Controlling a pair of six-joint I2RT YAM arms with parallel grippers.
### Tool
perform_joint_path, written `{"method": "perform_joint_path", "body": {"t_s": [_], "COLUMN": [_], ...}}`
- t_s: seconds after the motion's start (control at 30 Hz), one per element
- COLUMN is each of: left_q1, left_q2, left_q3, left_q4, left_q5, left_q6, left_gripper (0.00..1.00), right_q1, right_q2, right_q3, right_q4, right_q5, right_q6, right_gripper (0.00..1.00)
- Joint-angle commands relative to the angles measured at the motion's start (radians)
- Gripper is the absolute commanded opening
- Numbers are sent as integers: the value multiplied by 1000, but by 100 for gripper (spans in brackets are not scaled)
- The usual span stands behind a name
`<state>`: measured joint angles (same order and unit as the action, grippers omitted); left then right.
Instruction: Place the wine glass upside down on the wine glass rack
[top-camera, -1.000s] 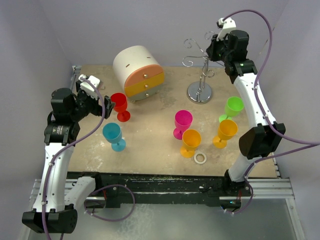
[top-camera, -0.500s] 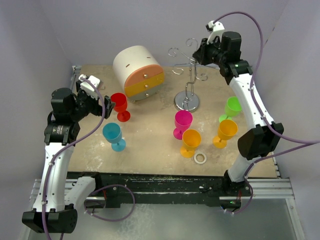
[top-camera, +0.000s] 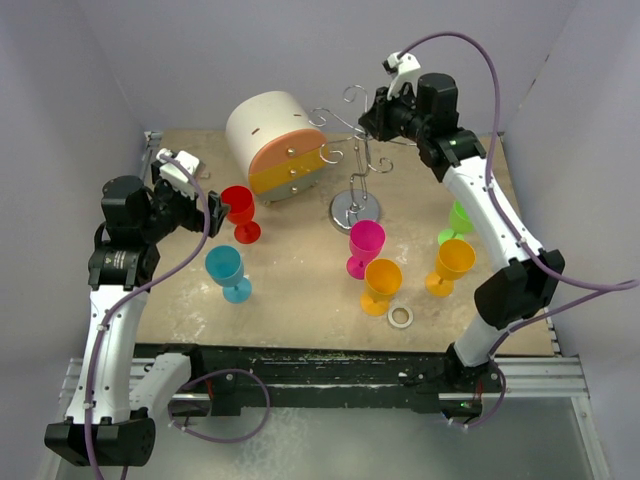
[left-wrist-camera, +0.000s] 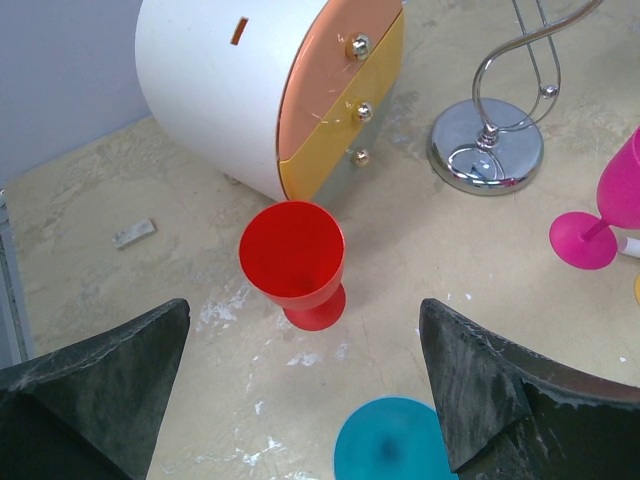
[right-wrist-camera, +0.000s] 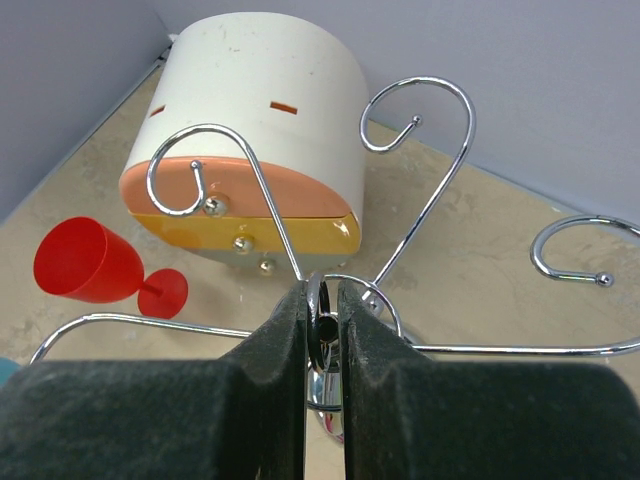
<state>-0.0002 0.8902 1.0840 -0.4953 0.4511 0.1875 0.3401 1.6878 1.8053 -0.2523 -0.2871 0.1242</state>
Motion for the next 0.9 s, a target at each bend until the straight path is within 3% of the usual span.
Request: {"method": "perform_joint_path", "body": {"t_s": [0.0,0.17,0.6,0.73,0.87], "left_q1": [8,8,8,7,8], "left_q2": [-2,6,189,303,430], "left_q3": [-8,-24,29,96,174], "left_q4": [35,46,4,-30,-62], "left_q5": [33,13,-134,-159,-164], "left_q6": [23,30,-37,-44,-30], "left_gripper": [99,99,100,95,82], "right_q1": [43,60,62,62,62], "right_q2": [-83,-95,-124,-150,-200], "right_q3": [-20,-42,-24,-20,-27], "right_q4": [114,108,62,60,32], "right_q5": [-13,28,28,29,47], "right_q6": [75,46,-14,-44,-95], "right_gripper": [0,1,80,87,88]}}
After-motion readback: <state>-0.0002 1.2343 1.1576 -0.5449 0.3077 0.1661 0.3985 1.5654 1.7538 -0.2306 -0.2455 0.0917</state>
